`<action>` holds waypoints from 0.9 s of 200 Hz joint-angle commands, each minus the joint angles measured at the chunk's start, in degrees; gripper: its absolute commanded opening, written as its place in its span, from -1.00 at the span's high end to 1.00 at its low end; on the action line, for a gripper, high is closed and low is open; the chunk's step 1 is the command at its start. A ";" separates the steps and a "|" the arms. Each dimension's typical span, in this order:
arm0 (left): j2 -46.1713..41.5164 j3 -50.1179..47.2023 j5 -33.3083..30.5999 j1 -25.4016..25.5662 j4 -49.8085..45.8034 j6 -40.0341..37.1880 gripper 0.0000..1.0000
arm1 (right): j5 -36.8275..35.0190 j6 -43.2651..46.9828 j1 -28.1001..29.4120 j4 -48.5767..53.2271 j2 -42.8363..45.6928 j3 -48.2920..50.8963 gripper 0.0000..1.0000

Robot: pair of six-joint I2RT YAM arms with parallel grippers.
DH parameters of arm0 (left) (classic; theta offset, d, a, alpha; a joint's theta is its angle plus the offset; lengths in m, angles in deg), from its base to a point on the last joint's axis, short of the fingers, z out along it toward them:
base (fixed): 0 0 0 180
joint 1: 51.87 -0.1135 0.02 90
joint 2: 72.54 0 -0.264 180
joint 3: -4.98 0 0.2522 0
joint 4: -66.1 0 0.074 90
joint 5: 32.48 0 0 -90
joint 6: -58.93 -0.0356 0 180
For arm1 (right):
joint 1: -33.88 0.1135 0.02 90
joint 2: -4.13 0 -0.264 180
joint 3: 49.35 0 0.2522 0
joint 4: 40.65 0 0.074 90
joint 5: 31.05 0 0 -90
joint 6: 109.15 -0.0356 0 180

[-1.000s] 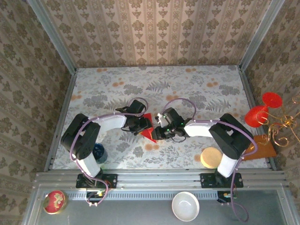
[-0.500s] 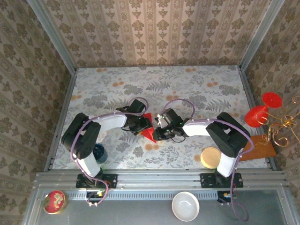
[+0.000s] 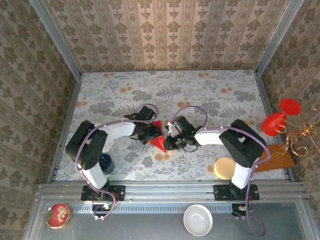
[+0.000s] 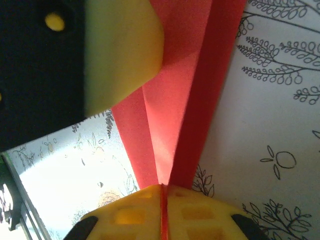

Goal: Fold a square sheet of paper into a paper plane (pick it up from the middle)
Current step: Fourth fold the wing at the center of the table.

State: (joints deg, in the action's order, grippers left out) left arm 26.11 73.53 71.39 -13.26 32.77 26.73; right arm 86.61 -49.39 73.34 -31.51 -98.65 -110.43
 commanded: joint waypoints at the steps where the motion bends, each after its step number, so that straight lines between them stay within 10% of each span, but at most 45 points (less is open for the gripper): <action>1: 1.97 -1.37 0.66 0.15 -7.26 -1.28 -0.14 | 1.39 0.01 -0.52 1.07 -1.76 0.11 0.80; 98: -10.67 1.09 5.82 -5.29 3.50 -9.84 -0.16 | 4.48 -1.40 -2.81 1.38 -3.06 0.38 0.84; 180: -11.14 -11.90 12.15 -5.39 21.95 -6.91 0.39 | 5.51 -1.58 -3.25 0.34 -3.83 0.71 0.83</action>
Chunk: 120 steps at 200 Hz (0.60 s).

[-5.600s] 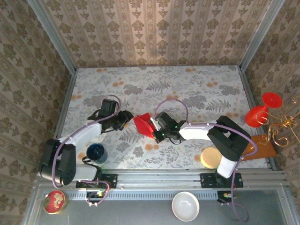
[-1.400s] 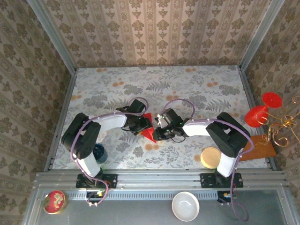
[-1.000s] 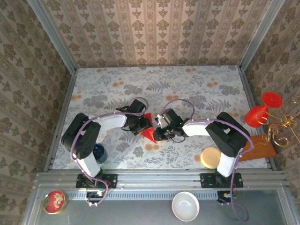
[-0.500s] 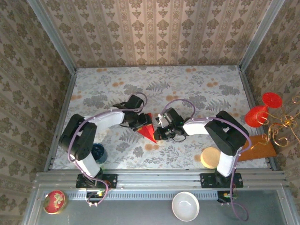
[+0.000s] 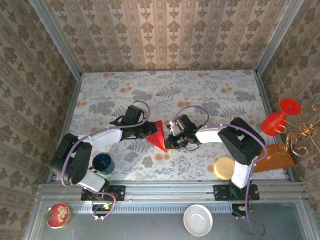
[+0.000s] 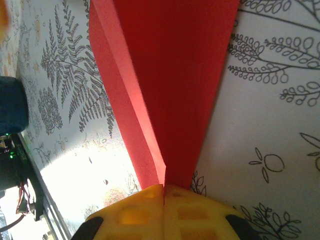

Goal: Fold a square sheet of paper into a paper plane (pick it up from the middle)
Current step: Fourth fold the wing at the center of the table.

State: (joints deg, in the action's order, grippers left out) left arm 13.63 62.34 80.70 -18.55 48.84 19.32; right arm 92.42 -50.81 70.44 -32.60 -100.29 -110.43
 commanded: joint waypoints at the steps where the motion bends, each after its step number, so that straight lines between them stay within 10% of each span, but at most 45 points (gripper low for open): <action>1: 1.48 -0.71 2.92 -0.10 6.02 0.45 0.39 | -0.32 -0.16 -0.34 1.47 -2.19 0.72 0.83; 120: 11.45 4.22 6.66 0.43 9.83 -0.56 0.64 | -0.36 0.52 -1.05 1.94 -2.62 1.17 0.80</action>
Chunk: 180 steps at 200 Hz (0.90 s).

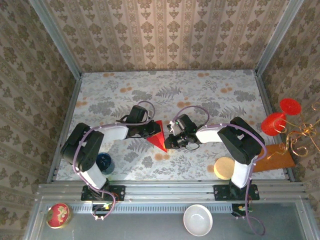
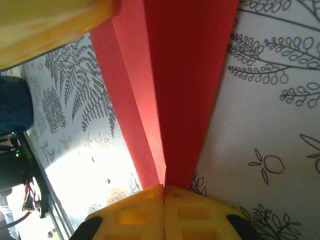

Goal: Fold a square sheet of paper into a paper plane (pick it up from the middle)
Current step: Fourth fold the wing at the center of the table.

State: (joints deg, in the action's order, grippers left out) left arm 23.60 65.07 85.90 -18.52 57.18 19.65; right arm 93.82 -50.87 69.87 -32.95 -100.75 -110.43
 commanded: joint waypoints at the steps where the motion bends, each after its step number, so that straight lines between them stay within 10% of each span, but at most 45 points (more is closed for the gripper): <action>1: 1.54 1.49 1.48 0.41 1.48 -0.89 0.64 | -1.79 0.60 -0.48 2.33 -2.16 1.17 0.80; 180: 6.59 3.33 3.28 0.50 3.42 -1.59 0.70 | -0.59 -3.40 -3.23 0.40 6.41 4.32 0.32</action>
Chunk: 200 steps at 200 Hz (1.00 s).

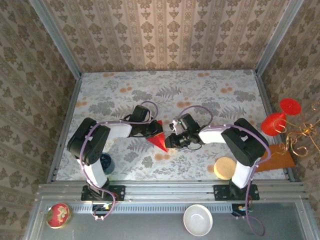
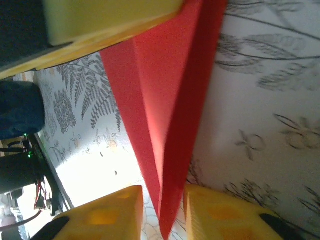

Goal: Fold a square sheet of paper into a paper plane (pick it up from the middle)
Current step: Fourth fold the wing at the center of the table.

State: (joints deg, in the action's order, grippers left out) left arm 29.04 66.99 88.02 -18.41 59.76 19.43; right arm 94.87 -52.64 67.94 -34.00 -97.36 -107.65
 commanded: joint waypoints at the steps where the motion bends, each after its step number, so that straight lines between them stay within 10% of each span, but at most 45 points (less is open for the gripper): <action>1: 1.16 1.41 1.19 0.39 0.84 -1.37 0.69 | -1.64 -1.73 -1.34 1.38 3.13 1.55 0.31; 200: 2.48 2.01 1.60 0.39 0.14 -1.54 0.70 | -1.23 -1.57 3.64 2.63 -1.49 -3.63 0.71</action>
State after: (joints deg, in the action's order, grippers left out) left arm 30.57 67.69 88.75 -18.41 60.14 19.21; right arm 93.91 -55.13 71.27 -33.91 -97.10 -109.88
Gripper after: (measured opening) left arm 0.150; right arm 0.149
